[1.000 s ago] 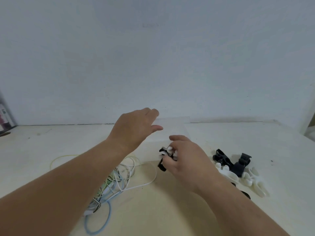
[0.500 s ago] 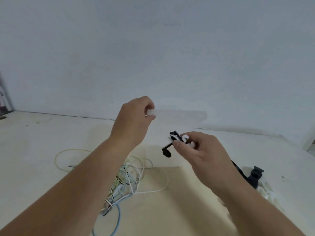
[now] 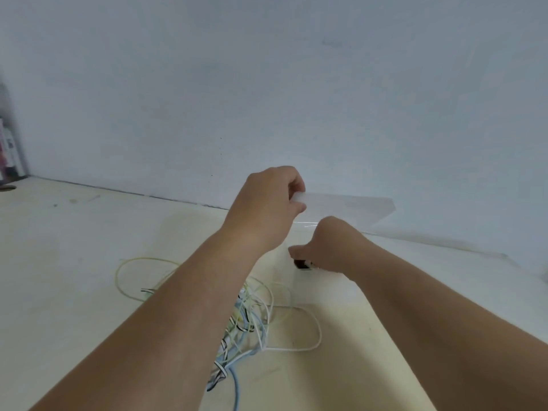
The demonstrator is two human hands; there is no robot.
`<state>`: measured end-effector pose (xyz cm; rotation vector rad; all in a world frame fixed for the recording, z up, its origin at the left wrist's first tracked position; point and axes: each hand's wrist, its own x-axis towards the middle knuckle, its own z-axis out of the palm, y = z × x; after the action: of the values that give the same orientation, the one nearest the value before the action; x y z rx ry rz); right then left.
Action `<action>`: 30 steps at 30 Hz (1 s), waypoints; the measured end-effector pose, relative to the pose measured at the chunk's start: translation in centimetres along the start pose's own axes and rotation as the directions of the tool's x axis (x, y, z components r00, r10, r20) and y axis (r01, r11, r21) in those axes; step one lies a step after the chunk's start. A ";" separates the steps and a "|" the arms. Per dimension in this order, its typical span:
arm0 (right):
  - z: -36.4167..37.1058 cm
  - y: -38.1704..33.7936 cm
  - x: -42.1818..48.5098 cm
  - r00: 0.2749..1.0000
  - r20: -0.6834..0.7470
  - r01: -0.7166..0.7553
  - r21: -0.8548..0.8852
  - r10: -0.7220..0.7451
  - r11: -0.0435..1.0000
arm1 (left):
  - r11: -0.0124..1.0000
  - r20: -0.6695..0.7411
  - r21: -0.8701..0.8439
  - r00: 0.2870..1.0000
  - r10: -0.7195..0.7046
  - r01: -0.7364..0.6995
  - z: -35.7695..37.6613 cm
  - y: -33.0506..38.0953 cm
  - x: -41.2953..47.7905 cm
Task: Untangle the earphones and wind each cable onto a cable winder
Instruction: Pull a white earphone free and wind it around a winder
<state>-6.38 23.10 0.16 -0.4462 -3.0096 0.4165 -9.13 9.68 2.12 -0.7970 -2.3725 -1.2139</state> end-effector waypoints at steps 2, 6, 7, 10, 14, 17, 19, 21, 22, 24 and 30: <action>-0.2 -0.3 -0.1 0.996 0.084 0.023 -0.080 -0.017 0.997 | 1.000 0.001 0.000 1.000 0.000 0.000 -0.1 -0.1 0.0; -0.3 -0.3 0.2 0.984 0.176 0.051 -0.156 -0.023 0.986 | 1.000 0.006 0.002 1.000 0.000 0.000 -0.1 -0.1 0.1; -0.2 -0.3 0.4 0.982 0.188 0.052 -0.132 -0.027 0.990 | 1.000 0.009 0.004 1.000 -0.002 0.002 -0.1 -0.1 0.1; -0.3 -0.4 0.2 0.982 0.182 0.060 -0.081 -0.044 0.995 | 1.000 0.011 0.006 1.000 -0.008 0.008 -0.2 -0.1 0.0; -1.3 0.1 -2.8 0.989 0.089 0.125 -0.027 -0.122 0.992 | 0.999 0.055 0.035 0.998 -0.009 0.007 -0.8 0.0 -0.1; -2.0 1.2 -7.2 0.974 -0.004 0.225 0.127 -0.227 0.966 | 0.995 0.174 0.099 0.985 -0.015 -0.002 -1.4 0.3 -0.2; -2.1 1.9 -9.6 0.970 -0.120 0.233 0.221 -0.211 0.947 | 0.985 0.275 0.171 0.961 -0.027 -0.021 -1.9 0.7 -0.4; -1.4 2.4 -10.5 0.958 -0.241 0.217 0.268 -0.153 0.939 | 0.955 0.387 0.291 0.920 -0.059 -0.062 -2.1 1.0 -0.9; -0.8 2.5 -10.6 0.956 -0.264 0.203 0.284 -0.128 0.937 | 0.935 0.428 0.345 0.901 -0.074 -0.087 -2.3 1.3 -1.1; 0.9 2.7 -10.5 0.969 -0.220 0.185 0.336 -0.114 0.924 | 0.912 0.451 0.391 0.889 -0.074 -0.122 -2.4 1.7 -1.8; 4.1 4.2 -10.5 0.954 -0.020 0.294 0.264 -0.300 0.919 | 0.973 0.150 0.217 0.988 0.043 -0.075 -3.4 1.1 -6.1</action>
<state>4.33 22.82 -5.28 0.0379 -2.9091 0.7827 -3.55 5.41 1.42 -0.8999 -2.5241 -0.8734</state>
